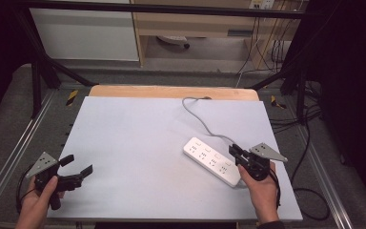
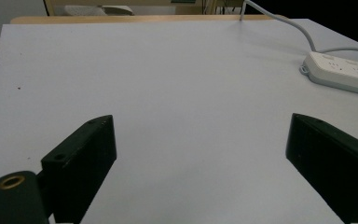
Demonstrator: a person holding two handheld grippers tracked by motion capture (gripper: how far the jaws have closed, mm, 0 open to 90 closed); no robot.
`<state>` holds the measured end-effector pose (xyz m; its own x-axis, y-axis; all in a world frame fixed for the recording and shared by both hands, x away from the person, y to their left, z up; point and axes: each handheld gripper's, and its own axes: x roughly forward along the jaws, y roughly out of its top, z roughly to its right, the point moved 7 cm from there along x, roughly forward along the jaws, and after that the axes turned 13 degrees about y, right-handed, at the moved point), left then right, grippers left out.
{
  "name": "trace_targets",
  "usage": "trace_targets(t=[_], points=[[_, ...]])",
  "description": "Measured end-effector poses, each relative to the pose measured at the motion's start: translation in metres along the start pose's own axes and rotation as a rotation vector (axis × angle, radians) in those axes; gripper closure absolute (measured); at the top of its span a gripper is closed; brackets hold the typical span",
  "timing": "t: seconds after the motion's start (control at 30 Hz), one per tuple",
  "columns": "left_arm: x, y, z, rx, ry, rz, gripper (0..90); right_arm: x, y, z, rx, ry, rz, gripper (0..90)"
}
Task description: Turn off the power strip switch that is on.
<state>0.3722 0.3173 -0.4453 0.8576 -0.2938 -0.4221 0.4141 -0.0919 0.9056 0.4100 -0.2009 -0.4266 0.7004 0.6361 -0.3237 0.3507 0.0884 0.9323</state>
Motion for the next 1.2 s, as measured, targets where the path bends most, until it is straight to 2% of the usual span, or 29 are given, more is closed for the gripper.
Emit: trace_targets(t=[0.13,0.27,0.57,0.93,1.2], points=[[0.0,0.0,0.001,0.004,-0.001,0.002,8.6,0.002,-0.002,0.0,0.005,0.01,-0.004,85.9],[-0.001,0.0,0.0,0.007,-0.002,0.005,8.6,0.005,-0.007,-0.003,-0.003,0.013,-0.031,88.4],[-0.001,0.0,0.0,0.009,0.001,0.006,8.6,0.02,-0.016,-0.012,-0.013,0.042,-0.092,89.9],[-0.001,0.001,0.0,0.01,0.001,0.008,8.6,0.038,-0.019,-0.007,-0.003,0.035,-0.139,90.0],[-0.001,0.001,0.001,0.011,-0.002,0.011,8.3,0.043,-0.024,-0.003,0.008,0.028,-0.173,90.0]])
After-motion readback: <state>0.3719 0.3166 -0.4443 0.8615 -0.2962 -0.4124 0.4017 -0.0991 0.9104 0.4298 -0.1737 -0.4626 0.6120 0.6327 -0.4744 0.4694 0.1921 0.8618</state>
